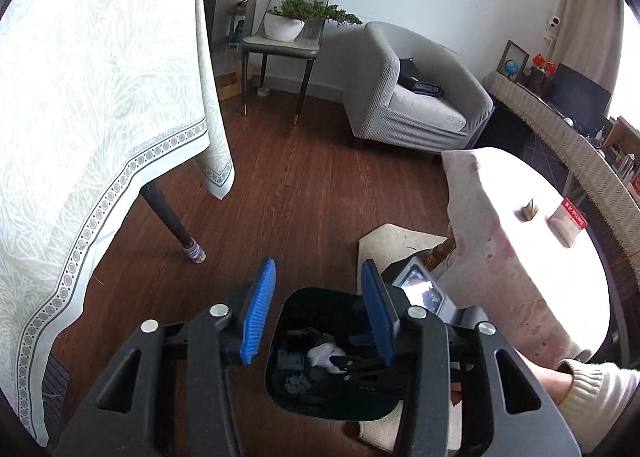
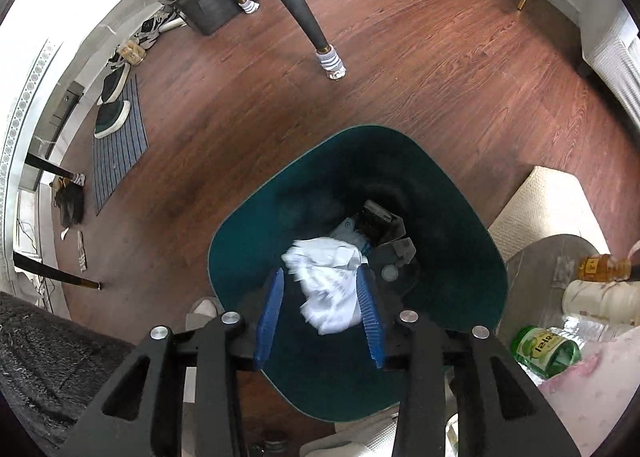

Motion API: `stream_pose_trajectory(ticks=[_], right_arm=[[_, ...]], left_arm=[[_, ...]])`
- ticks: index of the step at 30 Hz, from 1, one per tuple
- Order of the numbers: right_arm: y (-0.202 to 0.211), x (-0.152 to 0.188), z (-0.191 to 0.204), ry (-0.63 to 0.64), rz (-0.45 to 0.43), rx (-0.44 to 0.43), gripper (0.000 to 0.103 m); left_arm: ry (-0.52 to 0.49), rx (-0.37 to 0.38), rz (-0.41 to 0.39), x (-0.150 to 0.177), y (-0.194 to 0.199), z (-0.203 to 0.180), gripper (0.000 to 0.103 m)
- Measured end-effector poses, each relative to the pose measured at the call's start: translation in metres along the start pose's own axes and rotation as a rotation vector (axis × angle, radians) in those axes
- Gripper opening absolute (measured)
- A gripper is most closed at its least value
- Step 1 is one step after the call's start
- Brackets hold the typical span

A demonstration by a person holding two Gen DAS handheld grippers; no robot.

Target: Collect trash

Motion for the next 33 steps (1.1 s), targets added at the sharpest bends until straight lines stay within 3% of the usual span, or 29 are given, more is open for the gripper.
stream_pose_trajectory(ticks=[5, 14, 24, 33], right_arm=[[0.002, 0.0, 0.001, 0.007, -0.002, 0.008, 0.04], [0.037, -0.005, 0.015, 0.021, -0.087, -0.036, 0.04], [0.095, -0.01, 0.038, 0.073, -0.217, -0.088, 0.04], [0.166, -0.009, 0.033, 0.111, -0.369, -0.05, 0.039]], left_arm=[[0.0, 0.007, -0.023, -0.007, 0.011, -0.005, 0.047], [0.009, -0.002, -0.061, -0.018, 0.027, -0.007, 0.047], [0.036, -0.001, -0.11, -0.034, 0.043, -0.012, 0.048], [0.017, 0.01, -0.139, -0.047, 0.046, -0.039, 0.053]])
Point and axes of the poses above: each gripper's, at about its wrist camera, not at the fingertips, and y roughly against the way its jaws point, z to its left, x to its underside, the point moved 7 cm from there along -y, roughly the way its jaws point, and after that the axes turned 13 degrees about -x, right-handed, at the moved point
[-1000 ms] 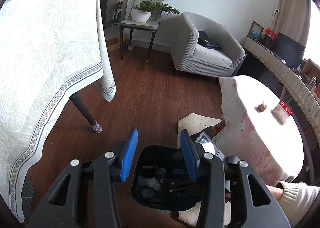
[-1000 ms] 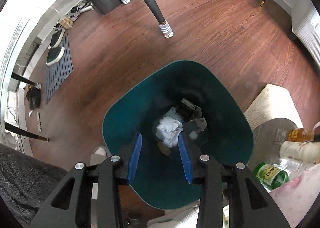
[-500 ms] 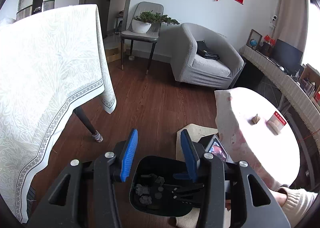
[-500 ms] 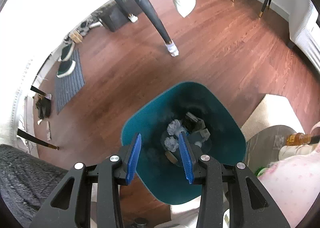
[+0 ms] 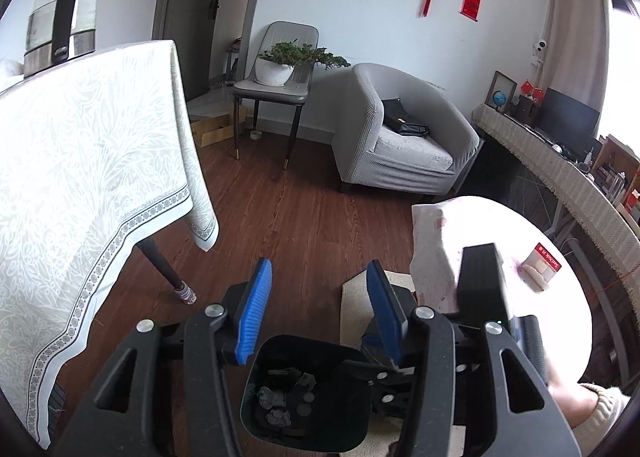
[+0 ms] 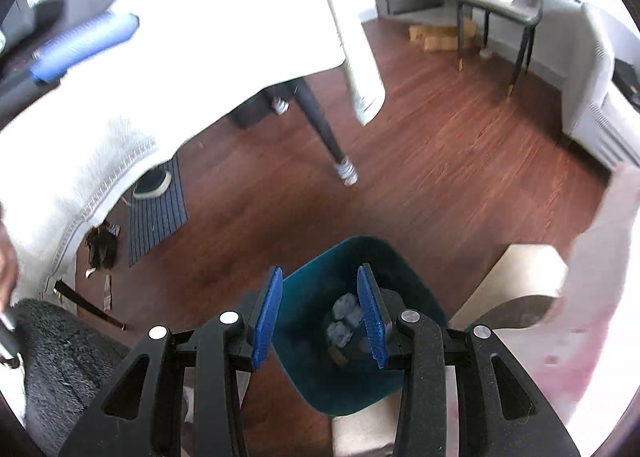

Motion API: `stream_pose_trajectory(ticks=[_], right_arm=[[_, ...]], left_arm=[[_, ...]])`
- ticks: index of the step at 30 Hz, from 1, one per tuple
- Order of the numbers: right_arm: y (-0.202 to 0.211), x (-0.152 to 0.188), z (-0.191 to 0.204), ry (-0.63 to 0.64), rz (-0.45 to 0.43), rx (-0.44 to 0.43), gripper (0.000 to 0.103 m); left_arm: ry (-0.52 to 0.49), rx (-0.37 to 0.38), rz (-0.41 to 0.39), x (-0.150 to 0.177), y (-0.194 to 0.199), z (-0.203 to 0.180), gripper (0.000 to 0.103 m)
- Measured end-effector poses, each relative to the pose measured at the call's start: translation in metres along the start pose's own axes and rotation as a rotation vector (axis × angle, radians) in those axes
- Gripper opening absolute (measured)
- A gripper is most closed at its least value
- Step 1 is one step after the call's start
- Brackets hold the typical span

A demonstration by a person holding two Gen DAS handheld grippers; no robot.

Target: Collect trash

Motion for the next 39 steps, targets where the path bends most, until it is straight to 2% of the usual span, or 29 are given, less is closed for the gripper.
stream_pose_trajectory(ticks=[6, 15, 29, 33, 39], right_arm=[[0.05, -0.002, -0.02, -0.009, -0.086, 0.044, 0.039], [0.108, 0.013, -0.05, -0.009, -0.156, 0.144, 0.039], [0.205, 0.057, -0.11, -0.067, -0.261, 0.279, 0.039], [0.236, 0.075, -0.128, -0.086, -0.3, 0.324, 0.046], [0.276, 0.102, -0.158, -0.128, -0.342, 0.374, 0.047]], left_arm=[[-0.044, 0.027, -0.017, -0.006, -0.005, -0.03, 0.057], [-0.134, 0.048, -0.015, -0.003, -0.027, -0.082, 0.064], [-0.24, 0.154, 0.011, 0.014, -0.059, -0.179, 0.067], [-0.271, 0.181, 0.019, 0.02, -0.069, -0.206, 0.068], [-0.328, 0.215, 0.037, 0.032, -0.084, -0.249, 0.069]])
Point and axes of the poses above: each gripper's, at about its wrist camera, not at the fingertips, and y roughly against the way its jaws point, z to its left, x to its underside, the point moved 7 cm from there along -y, roughly the way its jaws point, and after that the axes turned 13 degrees about -x, right-handed, at the moved point
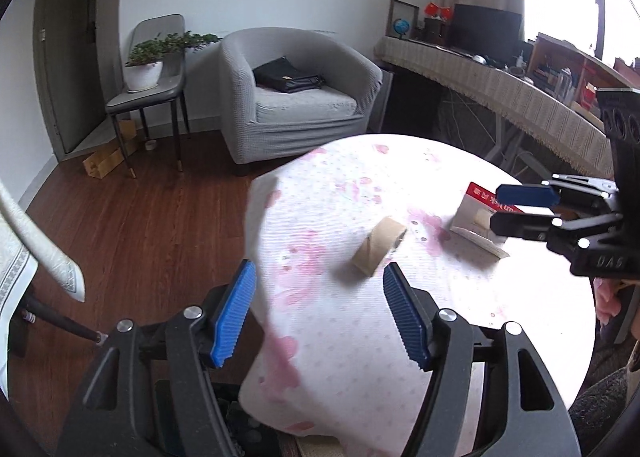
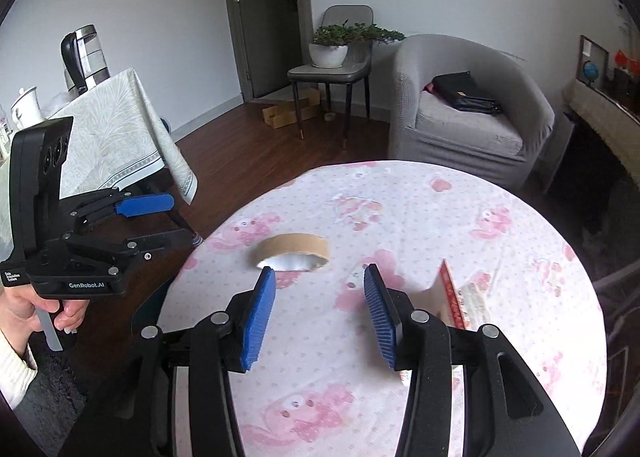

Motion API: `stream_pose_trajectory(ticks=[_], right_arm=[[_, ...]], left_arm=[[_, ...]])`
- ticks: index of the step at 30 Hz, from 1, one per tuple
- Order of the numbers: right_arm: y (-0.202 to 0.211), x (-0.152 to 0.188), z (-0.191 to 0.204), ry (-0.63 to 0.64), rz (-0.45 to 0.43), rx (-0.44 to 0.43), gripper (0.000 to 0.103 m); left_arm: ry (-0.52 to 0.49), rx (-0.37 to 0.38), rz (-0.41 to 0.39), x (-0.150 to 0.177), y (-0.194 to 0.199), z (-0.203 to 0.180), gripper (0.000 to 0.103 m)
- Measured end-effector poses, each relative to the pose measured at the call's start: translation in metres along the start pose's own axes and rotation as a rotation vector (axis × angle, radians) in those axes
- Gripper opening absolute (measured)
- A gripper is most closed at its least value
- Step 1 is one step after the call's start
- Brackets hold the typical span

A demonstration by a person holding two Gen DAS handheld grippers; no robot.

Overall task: Collect trash
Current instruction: 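Grasp the second tape roll with the left tool while the right grasps the torn SanDisk box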

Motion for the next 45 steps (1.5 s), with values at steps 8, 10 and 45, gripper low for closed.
stream_pose_trajectory(ticks=[8, 10, 45], right_arm=[[0.024, 0.014, -0.034, -0.026, -0.04, 0.04, 0.047], [0.025, 0.018, -0.04, -0.037, -0.037, 0.041, 0.047], [-0.022, 0.045, -0.075, -0.072, 0.098, 0.073, 0.003]], left_arm=[[-0.04, 0.034, 0.029, 0.0, -0.032, -0.041, 0.069], [-0.05, 0.023, 0.034, 0.0, -0.039, -0.045, 0.069], [-0.047, 0.082, 0.104, -0.002, -0.072, -0.074, 0.027]])
Point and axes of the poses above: each gripper's, at about its wrist camera, not at the fingertips, and y roughly against the way its jaws point, z to its left, x to its underside, the point moved 7 cm from there along -y, roughly the way its jaws point, and after that the axes turned 13 degrees about -x, right-handed, at the moved point
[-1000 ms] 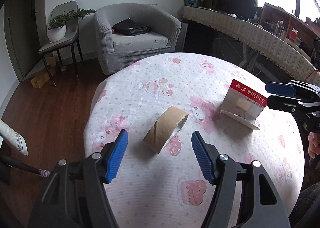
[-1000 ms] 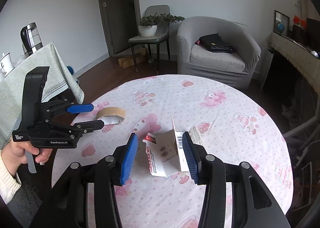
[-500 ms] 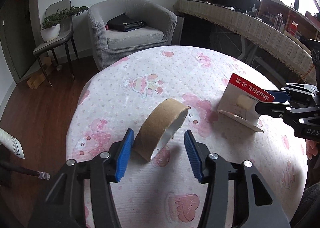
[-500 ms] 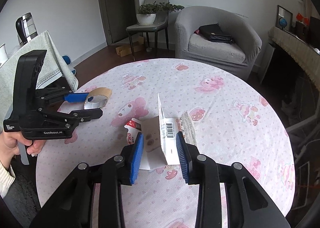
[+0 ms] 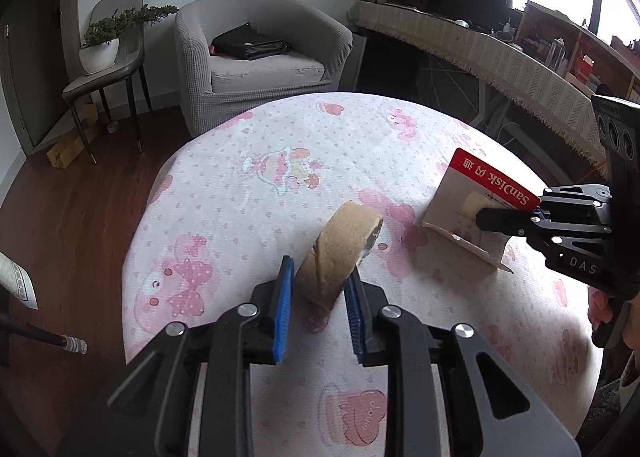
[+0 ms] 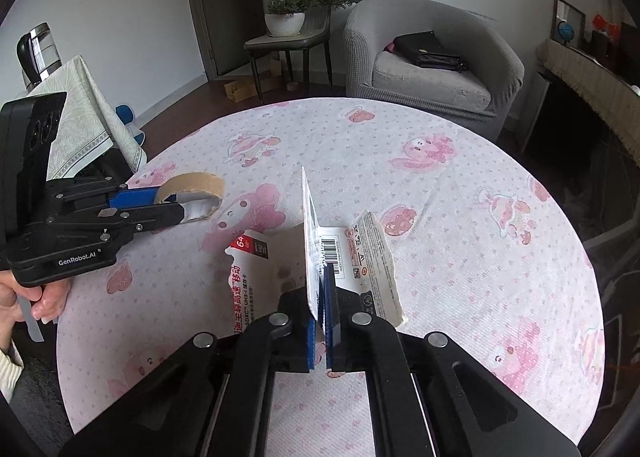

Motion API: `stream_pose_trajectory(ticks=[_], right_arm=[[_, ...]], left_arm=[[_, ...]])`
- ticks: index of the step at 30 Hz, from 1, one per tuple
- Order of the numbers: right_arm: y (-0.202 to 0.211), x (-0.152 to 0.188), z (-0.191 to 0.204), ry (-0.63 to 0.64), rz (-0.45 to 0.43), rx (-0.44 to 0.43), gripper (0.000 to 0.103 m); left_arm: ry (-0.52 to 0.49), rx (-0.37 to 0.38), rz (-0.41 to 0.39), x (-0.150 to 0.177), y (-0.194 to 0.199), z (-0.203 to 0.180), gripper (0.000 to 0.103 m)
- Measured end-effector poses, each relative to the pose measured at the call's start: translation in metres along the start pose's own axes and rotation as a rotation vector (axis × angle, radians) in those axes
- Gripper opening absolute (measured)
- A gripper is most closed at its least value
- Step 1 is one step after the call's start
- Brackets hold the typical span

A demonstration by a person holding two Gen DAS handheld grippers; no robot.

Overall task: Collect trash
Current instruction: 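Grasp the second tape roll with the left tool while the right grasps the torn SanDisk box, then carry the tape roll and SanDisk box over the green bin and open both tools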

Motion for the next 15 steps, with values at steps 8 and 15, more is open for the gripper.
stream_pose_trajectory(ticks=[8, 15], right_arm=[[-0.004, -0.011, 0.023, 0.038, 0.006, -0.009, 0.002], [-0.008, -0.028, 0.058, 0.081, 0.006, -0.038, 0.002]], left_arm=[[0.03, -0.02, -0.022, 0.001, 0.021, 0.016, 0.027], [0.082, -0.062, -0.03, 0.009, 0.044, 0.056, 0.027]])
Point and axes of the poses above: each gripper's, at about its wrist camera, not at the fingertips, and y roughly against the way its jaws point, z to its left, x to its underside, the point moved 7 cm from there along -y, roughly the way its jaws point, and after that the axes turned 13 degrees about -x, right-handed, at the moved point
